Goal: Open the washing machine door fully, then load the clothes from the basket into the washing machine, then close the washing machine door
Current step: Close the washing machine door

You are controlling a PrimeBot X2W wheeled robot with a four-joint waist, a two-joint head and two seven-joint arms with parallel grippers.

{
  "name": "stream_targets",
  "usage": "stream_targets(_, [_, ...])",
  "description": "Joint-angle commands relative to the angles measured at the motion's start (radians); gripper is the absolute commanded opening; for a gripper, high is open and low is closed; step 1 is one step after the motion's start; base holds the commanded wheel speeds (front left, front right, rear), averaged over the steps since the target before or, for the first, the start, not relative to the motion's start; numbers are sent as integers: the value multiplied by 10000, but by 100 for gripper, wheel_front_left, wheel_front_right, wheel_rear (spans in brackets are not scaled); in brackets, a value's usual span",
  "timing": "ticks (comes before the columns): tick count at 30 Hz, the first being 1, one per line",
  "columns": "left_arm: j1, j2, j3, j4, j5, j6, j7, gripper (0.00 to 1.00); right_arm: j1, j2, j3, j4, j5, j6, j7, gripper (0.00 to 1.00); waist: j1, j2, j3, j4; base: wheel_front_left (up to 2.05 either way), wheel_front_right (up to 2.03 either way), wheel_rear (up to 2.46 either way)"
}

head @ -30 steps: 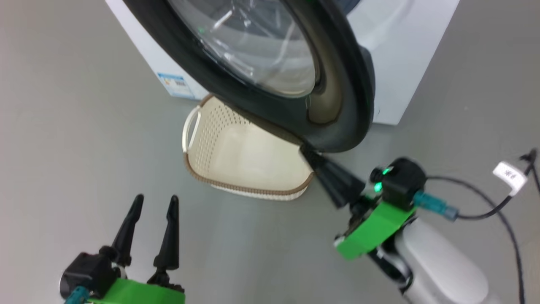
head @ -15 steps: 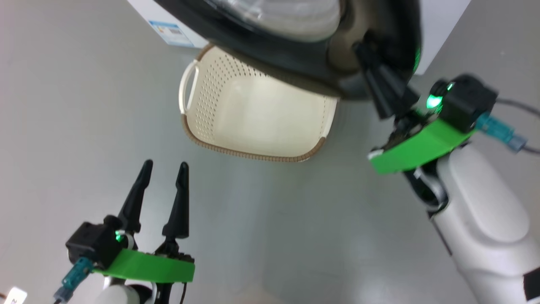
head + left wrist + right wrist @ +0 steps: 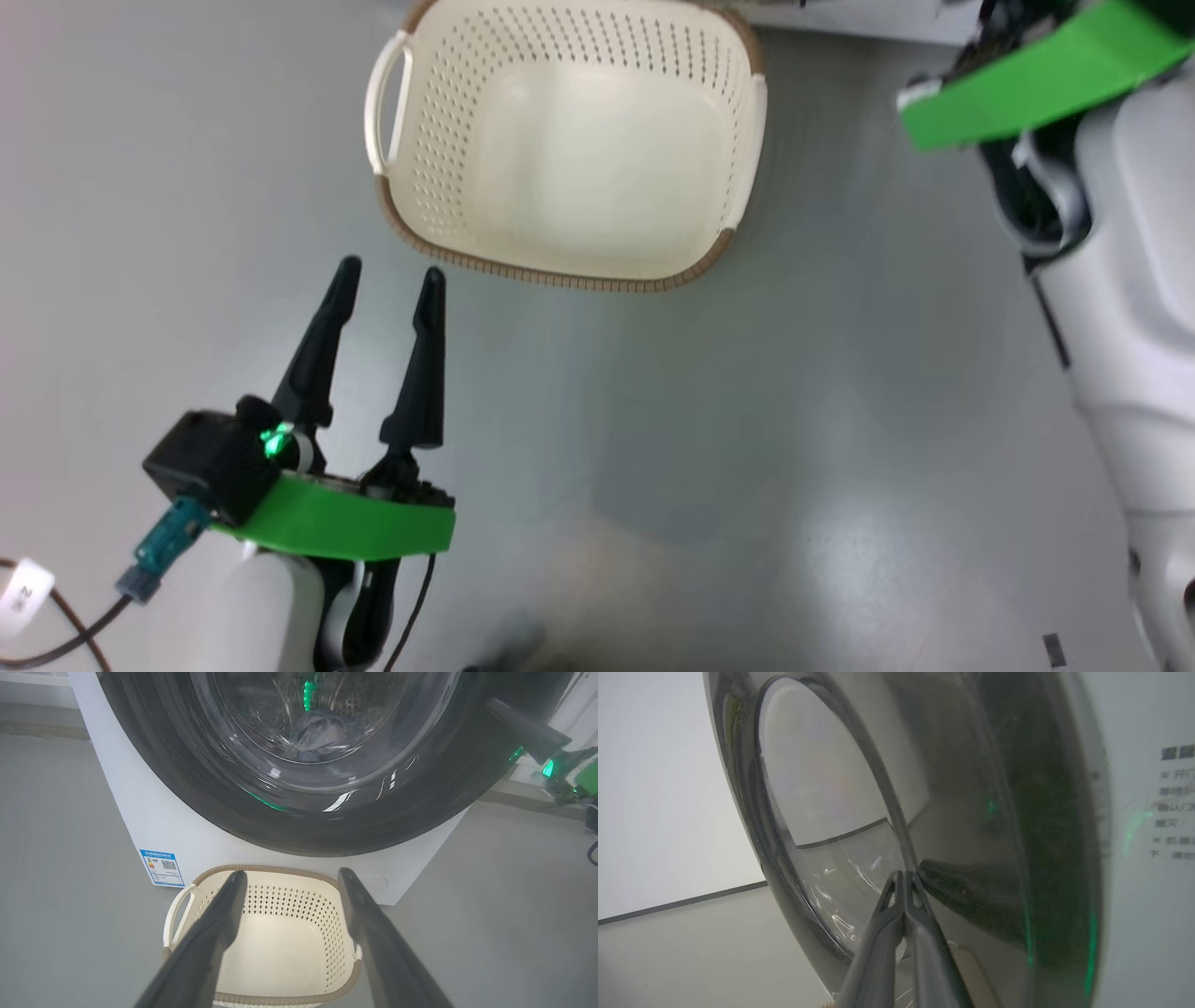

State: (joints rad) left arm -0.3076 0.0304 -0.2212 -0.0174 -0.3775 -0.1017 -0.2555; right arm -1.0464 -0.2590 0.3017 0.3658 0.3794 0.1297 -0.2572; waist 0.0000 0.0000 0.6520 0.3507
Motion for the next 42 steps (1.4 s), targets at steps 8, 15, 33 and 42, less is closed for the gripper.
stream_targets(8, [-384, 198, 25, -330, -199, -9, -63, 100, -1091, 229, -275, 494, 18, 10, -46, 0, 0, 0, 711, 195, 0, 0, 0])
stream_targets(15, [-578, 198, -81, -388, -254, -4, -63, 100, -1666, 347, -287, 810, -73, 10, -46, 0, 0, 0, 905, 175, 0, 0, 0])
stream_targets(33, [-329, 198, 456, -125, 227, -116, -63, 100, -279, 332, 19, 733, 535, 10, -46, 0, 0, 0, -325, -486, 0, 0, 0])
stream_targets(42, [155, 198, 1168, -43, 615, -204, -63, 100, 1822, 195, 402, 347, 1130, 10, -46, 0, 0, 0, -1716, -1226, 0, 0, 0])
